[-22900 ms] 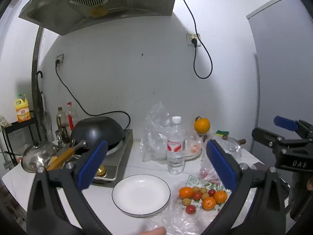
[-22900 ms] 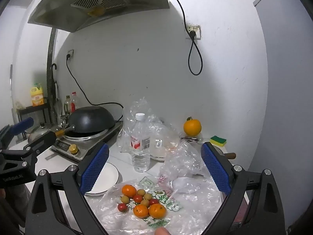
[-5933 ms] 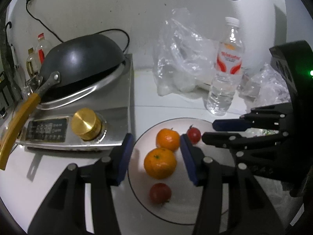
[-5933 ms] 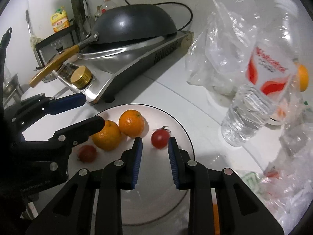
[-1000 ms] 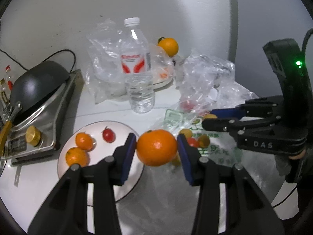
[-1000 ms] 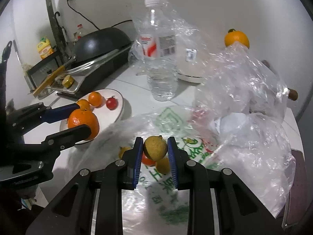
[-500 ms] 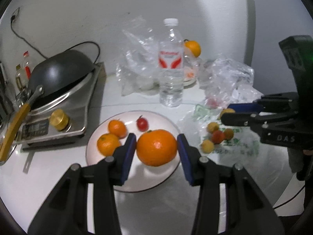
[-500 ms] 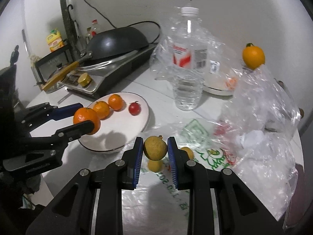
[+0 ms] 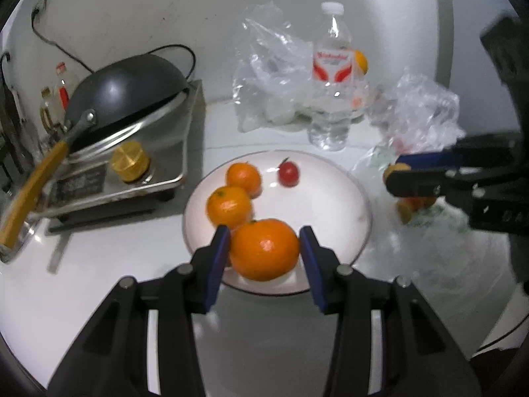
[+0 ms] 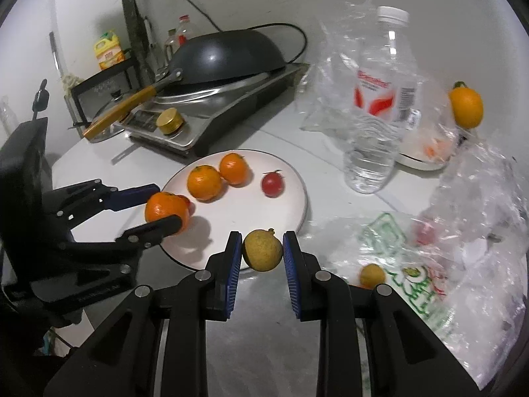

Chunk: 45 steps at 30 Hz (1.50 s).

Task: Organize fruits
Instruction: 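Carry the mandarin onto the white plate with the left tool while the right tool sets the yellow fruit there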

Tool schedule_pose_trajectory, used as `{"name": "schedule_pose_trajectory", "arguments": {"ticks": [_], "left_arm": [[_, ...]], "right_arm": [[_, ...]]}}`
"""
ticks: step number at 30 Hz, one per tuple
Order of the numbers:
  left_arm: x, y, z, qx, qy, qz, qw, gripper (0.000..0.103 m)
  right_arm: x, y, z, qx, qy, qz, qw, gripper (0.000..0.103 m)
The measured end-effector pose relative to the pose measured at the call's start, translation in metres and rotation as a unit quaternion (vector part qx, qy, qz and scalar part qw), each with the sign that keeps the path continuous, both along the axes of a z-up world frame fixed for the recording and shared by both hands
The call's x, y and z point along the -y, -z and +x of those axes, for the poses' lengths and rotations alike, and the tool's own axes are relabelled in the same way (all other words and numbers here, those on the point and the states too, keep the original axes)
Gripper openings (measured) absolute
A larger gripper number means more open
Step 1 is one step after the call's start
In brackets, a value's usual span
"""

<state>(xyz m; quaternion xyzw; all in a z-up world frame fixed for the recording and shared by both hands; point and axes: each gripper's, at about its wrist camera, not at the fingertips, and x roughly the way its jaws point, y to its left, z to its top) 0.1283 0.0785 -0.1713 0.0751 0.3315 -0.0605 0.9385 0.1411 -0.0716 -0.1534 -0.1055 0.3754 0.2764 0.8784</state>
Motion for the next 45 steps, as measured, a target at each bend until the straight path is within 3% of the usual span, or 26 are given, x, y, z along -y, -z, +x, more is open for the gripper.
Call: {"name": "schedule_pose_trajectory", "arguments": {"ticks": [13, 28, 38, 40, 45], "left_arm": [[-0.001, 0.016, 0.006, -0.020, 0.028, -0.012, 0.9993, 0.046], [-0.013, 0.004, 0.001, -0.008, 0.026, -0.020, 0.9994, 0.046], [-0.030, -0.005, -0.008, 0.000, -0.008, -0.032, 0.9995, 0.046], [-0.030, -0.006, -0.010, -0.004, -0.006, -0.044, 0.9990, 0.046], [-0.019, -0.014, -0.018, 0.002, 0.001, -0.042, 0.9991, 0.046]], "right_arm": [[-0.038, 0.020, 0.010, -0.025, -0.021, -0.016, 0.999, 0.027], [-0.048, 0.045, 0.019, -0.080, -0.022, -0.004, 0.997, 0.027], [-0.054, 0.045, 0.014, -0.081, -0.033, -0.005, 0.996, 0.031], [-0.052, 0.043, 0.014, -0.078, -0.032, -0.006, 0.996, 0.035], [-0.041, 0.031, 0.007, -0.064, -0.027, 0.004, 0.998, 0.035]]}}
